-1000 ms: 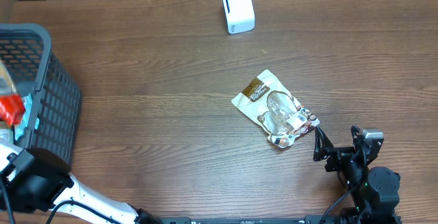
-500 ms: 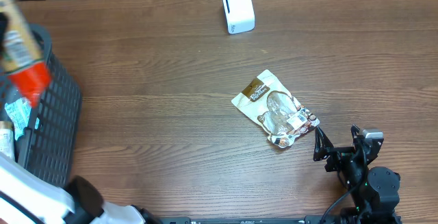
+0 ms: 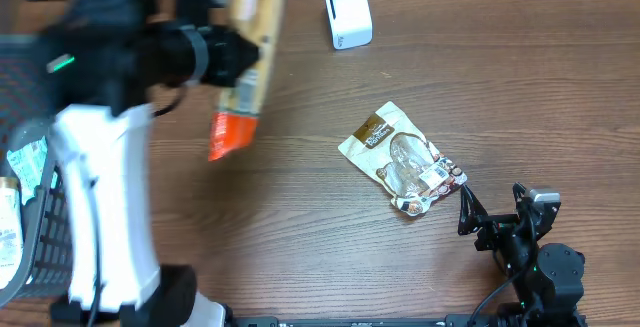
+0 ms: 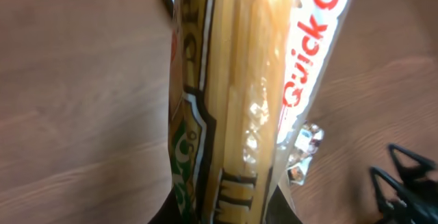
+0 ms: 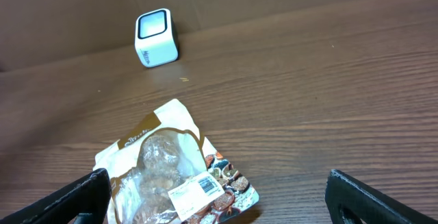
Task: Scan the item barcode
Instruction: 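Lift the spaghetti pack out and carry it beside the bread bag, then lower the spaghetti pack onto the table and open the left gripper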
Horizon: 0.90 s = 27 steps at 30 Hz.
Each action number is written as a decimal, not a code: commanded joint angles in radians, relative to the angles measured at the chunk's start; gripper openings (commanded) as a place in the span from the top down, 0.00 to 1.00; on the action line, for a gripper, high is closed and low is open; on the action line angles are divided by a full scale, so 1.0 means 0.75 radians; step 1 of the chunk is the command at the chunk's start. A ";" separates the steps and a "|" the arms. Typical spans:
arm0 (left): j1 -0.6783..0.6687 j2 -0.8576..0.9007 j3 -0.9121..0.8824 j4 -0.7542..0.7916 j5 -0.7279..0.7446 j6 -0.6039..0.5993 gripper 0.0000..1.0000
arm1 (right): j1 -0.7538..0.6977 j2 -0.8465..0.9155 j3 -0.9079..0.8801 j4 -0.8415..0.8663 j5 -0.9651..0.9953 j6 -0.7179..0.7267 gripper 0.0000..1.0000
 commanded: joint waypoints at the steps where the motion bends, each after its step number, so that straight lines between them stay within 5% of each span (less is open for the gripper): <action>1: -0.140 0.035 -0.237 0.191 -0.198 -0.257 0.96 | 0.005 -0.011 -0.002 -0.021 0.008 -0.002 0.00; 5: -0.278 0.109 -0.616 0.476 -0.274 -0.502 0.96 | 0.005 -0.011 -0.002 -0.021 0.009 -0.002 0.00; 11: -0.408 0.250 -0.889 0.634 -0.278 -0.534 0.96 | 0.005 -0.010 -0.002 -0.021 0.009 -0.002 0.00; 22: -0.466 0.373 -0.938 0.668 -0.278 -0.533 0.94 | 0.005 -0.011 -0.002 -0.021 0.008 -0.002 0.00; 27: -0.466 0.374 -0.938 0.665 -0.277 -0.532 0.58 | 0.005 -0.011 -0.002 -0.021 0.008 -0.002 0.00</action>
